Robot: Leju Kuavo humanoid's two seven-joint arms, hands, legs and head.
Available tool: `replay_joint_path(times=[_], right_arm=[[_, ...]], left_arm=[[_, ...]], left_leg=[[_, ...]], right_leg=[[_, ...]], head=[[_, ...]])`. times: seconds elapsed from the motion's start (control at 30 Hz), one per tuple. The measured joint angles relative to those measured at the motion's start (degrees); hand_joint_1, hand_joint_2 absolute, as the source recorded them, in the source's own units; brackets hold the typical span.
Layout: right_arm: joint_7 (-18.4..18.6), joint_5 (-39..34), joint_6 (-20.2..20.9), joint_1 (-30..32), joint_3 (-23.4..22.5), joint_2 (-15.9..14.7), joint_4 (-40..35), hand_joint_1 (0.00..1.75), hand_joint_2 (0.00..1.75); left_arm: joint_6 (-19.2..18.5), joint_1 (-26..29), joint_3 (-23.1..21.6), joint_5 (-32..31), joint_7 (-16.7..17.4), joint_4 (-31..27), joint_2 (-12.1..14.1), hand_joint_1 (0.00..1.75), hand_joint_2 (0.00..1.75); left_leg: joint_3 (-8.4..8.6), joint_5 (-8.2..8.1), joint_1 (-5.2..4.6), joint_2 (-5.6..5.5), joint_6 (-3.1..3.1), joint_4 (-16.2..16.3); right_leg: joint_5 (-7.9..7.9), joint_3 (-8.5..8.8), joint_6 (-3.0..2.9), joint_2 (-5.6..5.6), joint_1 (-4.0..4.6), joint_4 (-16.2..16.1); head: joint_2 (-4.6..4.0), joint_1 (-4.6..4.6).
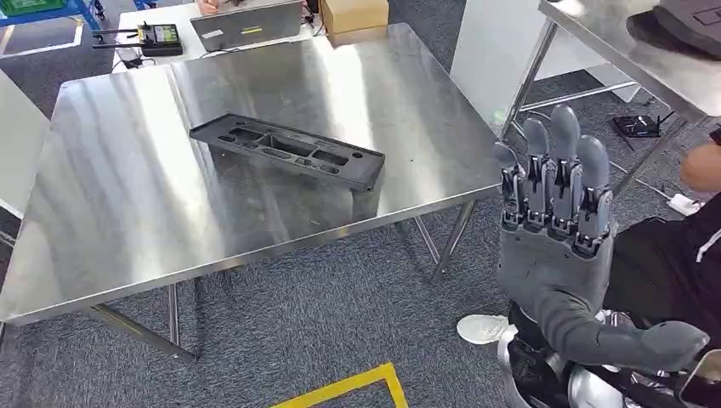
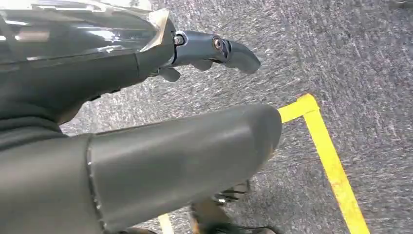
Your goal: Take the parts from the cabinet and place them on the table.
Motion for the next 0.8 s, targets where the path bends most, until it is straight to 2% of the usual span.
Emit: replay_joint_path(times=[0.07,0.1,0.13,0.17,0.2,0.23,0.27,0.3,0.33,0.37,0.4,0.43,0.47,0.5,0.53,0.57,0.6,0.63,0.67,0.7,0.73,0.77,0.8], right_arm=[[0.02,0.37,-0.48,0.15,-0.04,0.0,0.02,0.0,0.0],[0.02,0.81,-0.92,0.47,-0.13,-0.02,0.02,0.0,0.0],[0.0,1.14,-1.29,0.94,-0.31,-0.09,0.04,0.0,0.0],[-0.18,1.74,-1.96,1.51,-0.83,-0.2,0.13,0.0,0.0],[-0.35,2.21,-2.23,1.94,-1.09,-0.24,0.26,0.0,0.0],[-0.52,2.67,-2.82,2.46,-1.35,-0.39,0.46,0.0,0.0],[-0.59,3.64,-3.62,3.06,-1.61,-0.52,0.7,0.0,0.0],[-0.59,4.57,-4.31,3.66,-1.79,-0.59,1.09,0.0,0.0],[-0.42,5.7,-5.02,4.28,-2.05,-0.68,1.72,0.0,0.0],[0.17,6.68,-5.68,4.85,-2.21,-0.7,2.31,0.0,0.0],[0.83,7.57,-6.34,5.51,-2.27,-0.7,2.89,0.0,0.0],[1.77,8.97,-7.37,6.3,-2.32,-0.7,3.74,0.0,0.0],[2.58,10.02,-8.27,7.17,-2.32,-0.72,4.59,0.0,0.0],[3.62,11.37,-9.61,8.1,-2.32,-0.72,6.07,0.0,0.0],[4.21,13.97,-11.98,9.14,-2.38,-0.87,7.7,0.0,0.0],[5.03,16.82,-14.66,10.25,-2.45,-1.12,9.49,0.0,0.0],[5.92,20.11,-17.76,11.4,-2.69,-1.44,11.72,0.0,0.0],[6.5,23.01,-20.74,12.4,-3.03,-1.7,14.17,0.0,0.0],[8.14,27.02,-24.94,13.09,-3.21,-1.92,16.25,0.0,0.0],[10.77,34.15,-31.09,13.77,-3.59,-2.1,18.68,0.0,0.0],[13.39,42.89,-37.81,14.7,-4.09,-2.25,21.34,0.0,0.0],[14.68,49.45,-42.58,15.49,-4.65,-2.49,24.13,0.0,0.0],[15.08,53.3,-44.79,15.86,-5.38,-2.56,26.96,0.0,0.0]], left_arm=[[0.04,0.02,-0.02,0.0,0.0,0.02,0.0,0.0,0.0],[0.15,0.15,0.02,0.02,0.0,0.02,0.02,0.0,0.0],[0.24,0.24,0.04,0.11,0.0,0.07,-0.02,0.0,0.0],[0.33,0.22,0.11,0.39,-0.09,0.07,-0.05,0.0,0.0],[0.55,0.21,0.26,0.55,-0.15,0.04,0.04,0.0,0.0],[0.57,0.32,0.39,0.63,-0.22,0.04,0.09,0.0,0.0],[0.65,0.37,0.52,0.74,-0.24,0.04,0.09,0.0,0.0],[0.68,0.42,0.77,0.92,-0.24,0.07,0.06,0.0,0.0],[0.72,0.47,0.94,1.09,-0.22,0.07,0.0,0.0,0.0],[0.85,0.49,1.03,1.18,-0.24,0.07,0.0,0.0,0.0],[1.01,0.5,1.18,1.31,-0.22,0.07,0.0,0.0,0.0],[1.18,0.52,1.4,1.66,-0.22,0.07,-0.02,0.0,0.0],[1.33,0.52,1.61,1.77,-0.24,0.07,-0.09,0.0,0.0],[1.64,0.59,1.86,1.88,-0.26,0.07,-0.11,0.0,0.0],[1.79,0.71,2.05,2.14,-0.35,0.07,-0.15,0.0,0.0],[2.12,0.78,2.41,2.47,-0.42,0.07,-0.15,0.0,0.0],[2.45,1.04,2.76,2.71,-0.42,0.07,-0.18,0.0,0.0],[2.73,1.42,2.99,2.86,-0.42,0.07,-0.15,0.0,0.0],[2.97,1.77,3.3,2.89,-0.42,0.09,-0.09,0.0,0.0],[3.15,2.13,3.45,2.89,-0.24,0.09,-0.2,0.0,0.0],[3.52,2.3,3.72,2.86,-0.13,0.09,-0.28,0.0,0.0],[3.72,2.43,3.98,2.8,-0.02,0.09,-0.28,0.0,0.0],[3.74,2.6,4.24,2.5,0.06,0.09,-0.28,0.0,0.0]], left_leg=[[-0.7,0.12,-0.55,-0.02,0.76,0.1],[-1.01,0.59,-0.77,0.02,1.34,0.08],[-1.95,1.59,-0.29,0.22,2.15,-0.44],[-2.75,2.28,-0.4,0.48,2.7,-0.39],[-3.59,2.93,-0.43,0.55,3.47,-0.36],[-4.54,3.66,-0.51,0.6,3.45,-0.37],[-5.48,4.36,-0.62,0.65,3.48,-0.34],[-6.31,5.08,-0.7,0.71,3.46,-0.28],[-7.18,5.87,-0.76,0.79,3.42,-0.2],[-8.26,6.61,-0.79,0.81,3.34,0.02],[-9.34,7.22,-0.8,0.83,3.18,0.26],[-10.15,7.7,-0.8,0.79,3.03,0.47],[-10.61,8.18,-0.82,0.71,2.83,0.72],[-11.09,8.68,-1.12,0.59,2.45,0.95],[-11.21,9.31,-1.09,0.66,2.1,0.87],[-11.22,9.88,-0.97,0.67,1.92,0.68],[-11.27,10.39,-0.76,0.68,1.56,0.5],[-11.4,10.82,-0.92,0.56,1.13,0.48],[-12.03,9.22,-0.56,0.28,0.83,1.17],[-12.67,5.28,-0.44,0.26,0.58,3.39],[-13.46,1.2,-0.28,0.19,0.27,7.19],[-14.25,-1.87,-0.1,0.17,-0.1,11.38],[-14.83,-3.55,0.14,0.18,-0.46,15.48]], right_leg=[[1.08,-0.28,0.96,-0.25,-0.24,-0.24],[1.57,-0.34,1.34,-0.24,-0.3,-0.3],[1.57,-0.69,1.72,-0.18,-0.21,-0.08],[-0.67,-1.73,1.29,-0.1,-0.24,1.25],[-3.75,-3.02,0.56,0.04,-0.23,4.02],[-7.01,-3.94,0.05,0.08,-0.24,8.13],[-9.49,-4.67,-0.11,0.09,-0.25,12.19],[-10.63,-5.01,0.19,0.09,-0.25,15.64],[-10.06,-4.68,0.89,0.11,-0.26,17.81],[-8.2,-3.33,1.76,0.1,-0.27,17.49],[-6.04,-0.86,2.5,0.1,-0.26,14.96],[-4.82,2.43,2.67,0.1,-0.26,10.72],[-5.08,6.38,2.22,0.1,-0.21,5.25],[-7.43,10.59,1.24,0.08,0.3,-1.08],[-8.35,11.54,0.94,0.11,0.59,-3.38],[-8.09,10.68,0.93,0.1,0.64,-3.13],[-7.88,10.45,0.57,0.09,1.05,-2.85],[-7.28,10.05,-0.06,0.04,0.51,-3.13],[-6.51,9.66,-0.4,-0.33,-0.49,-3.26],[-5.8,8.83,-1.4,-0.27,-0.49,-3.26],[-5.21,8.14,-1.68,-0.41,-0.49,-3.23],[-4.63,7.54,-1.63,-0.61,-0.48,-3.2],[-3.99,7.01,-1.48,-0.69,-0.46,-3.13]], head=[[0.0,0.0],[0.0,0.02],[0.0,0.07],[0.0,-0.09],[0.0,0.2],[0.0,0.18],[0.0,0.2],[0.0,0.2],[0.0,0.18],[0.0,0.18],[0.0,0.2],[0.0,0.18],[0.0,0.2],[0.0,0.2],[0.0,0.09],[0.0,0.11],[0.0,0.13],[0.0,0.18],[0.0,0.18],[0.0,-0.02],[0.0,-0.13],[0.0,-0.08],[0.0,-0.11]])
